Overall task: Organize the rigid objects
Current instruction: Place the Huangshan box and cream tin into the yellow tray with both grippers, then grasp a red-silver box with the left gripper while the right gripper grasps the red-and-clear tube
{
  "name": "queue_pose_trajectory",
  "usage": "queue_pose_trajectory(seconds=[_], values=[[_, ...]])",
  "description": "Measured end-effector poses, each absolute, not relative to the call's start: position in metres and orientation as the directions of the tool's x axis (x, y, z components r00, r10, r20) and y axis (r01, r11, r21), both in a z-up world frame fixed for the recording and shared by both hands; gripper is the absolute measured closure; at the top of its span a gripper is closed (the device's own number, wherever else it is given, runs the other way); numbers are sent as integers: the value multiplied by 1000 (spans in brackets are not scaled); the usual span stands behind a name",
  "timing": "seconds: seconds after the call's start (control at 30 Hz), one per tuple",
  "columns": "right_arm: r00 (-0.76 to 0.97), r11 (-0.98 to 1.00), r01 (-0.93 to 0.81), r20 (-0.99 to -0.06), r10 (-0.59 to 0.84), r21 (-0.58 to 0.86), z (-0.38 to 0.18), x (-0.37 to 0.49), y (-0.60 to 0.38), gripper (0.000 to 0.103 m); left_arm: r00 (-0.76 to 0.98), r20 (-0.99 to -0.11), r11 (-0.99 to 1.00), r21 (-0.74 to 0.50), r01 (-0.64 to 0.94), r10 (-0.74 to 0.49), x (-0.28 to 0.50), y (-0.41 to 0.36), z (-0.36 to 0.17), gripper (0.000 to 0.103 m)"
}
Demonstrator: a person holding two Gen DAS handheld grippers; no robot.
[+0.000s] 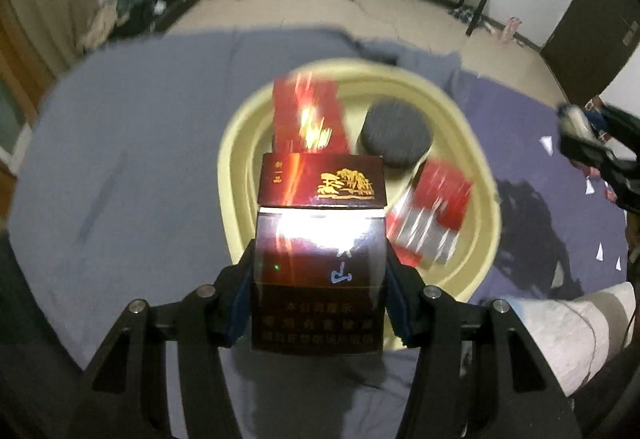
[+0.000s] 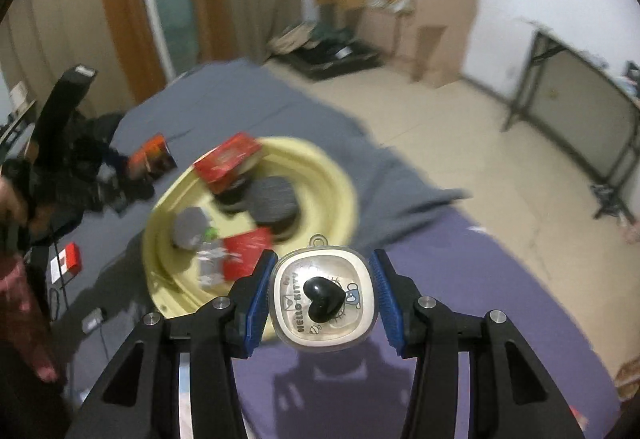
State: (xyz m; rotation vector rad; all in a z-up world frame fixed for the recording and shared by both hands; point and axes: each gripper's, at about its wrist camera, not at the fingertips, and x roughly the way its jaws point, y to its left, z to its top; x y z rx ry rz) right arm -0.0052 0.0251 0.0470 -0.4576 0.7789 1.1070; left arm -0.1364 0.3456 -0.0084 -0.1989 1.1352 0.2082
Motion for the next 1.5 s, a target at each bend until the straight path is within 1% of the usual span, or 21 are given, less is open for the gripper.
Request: queue_pose_trajectory(seconds=[0.07,0.17,0.27,0.33,0.47,0.6,0.63,0.7,0.73,0.77,0.8,0.83,0.87,0.97,1.0,1.1,1.2,1.33,1.4,1.47,1.5], values=[[205,381,-923,-781,590,46,30,-6,55,56,381,-924,958,-80,-275,32,-142,348,-38,46],[192,370,-929,-823,535,23,12,0,98,56,372,-927,957,-64,-282,48,-135,346,-62,46],[196,358,-934,-815,545,14,11,10,127,56,364,-931,957,-90,-276,17,-121,348,-75,46],[203,367,-930,-808,553,18,13,17,145,56,374,-927,966,-76,-247,23,-115,345,-76,46],[238,359,-931,-840,487,-56,-11,21,176,56,367,-930,968,-90,-235,2,-105,348,-84,46],[260,378,-924,-814,520,-54,-17,21,189,56,381,-925,969,-90,-231,5,-104,348,-92,46],[264,378,-924,-812,520,-59,-18,21,188,56,385,-923,969,-85,-230,10,-104,347,-92,43],[268,377,-924,-814,515,-65,-18,20,185,55,392,-920,969,-88,-232,11,-104,345,-93,31],[252,377,-925,-818,517,-47,-16,18,183,53,401,-916,968,-99,-232,2,-105,344,-92,21],[238,377,-926,-821,518,-31,-15,10,190,47,407,-914,966,-102,-239,4,-107,342,-90,15],[234,385,-923,-819,525,-17,-11,7,191,32,422,-906,963,-123,-240,-11,-111,341,-87,12],[236,390,-921,-809,539,-8,-6,3,189,18,437,-899,960,-142,-242,-22,-114,341,-82,5],[238,394,-919,-795,558,2,-2,1,187,15,449,-893,957,-156,-245,-31,-117,341,-77,0],[244,420,-906,-749,616,50,19,3,167,6,490,-871,944,-182,-273,-27,-128,347,-56,0],[250,434,-898,-734,632,68,26,7,157,1,503,-864,939,-193,-283,-26,-131,350,-46,0],[306,492,-865,-681,665,92,49,22,114,0,537,-843,933,-206,-294,-17,-128,350,-20,0],[392,590,-802,-660,641,97,64,47,51,0,568,-823,946,-193,-260,-13,-110,331,9,0],[507,738,-670,-676,535,82,66,78,-50,0,591,-805,967,-187,-174,-49,-68,276,39,0],[568,832,-551,-700,433,68,56,95,-122,0,590,-804,967,-206,-151,-79,-42,253,49,0],[602,889,-455,-722,341,40,47,105,-180,0,572,-809,969,-226,-95,-133,-13,208,53,0],[617,922,-388,-741,264,6,38,110,-220,0,563,-813,971,-228,-77,-146,-2,196,55,0]])
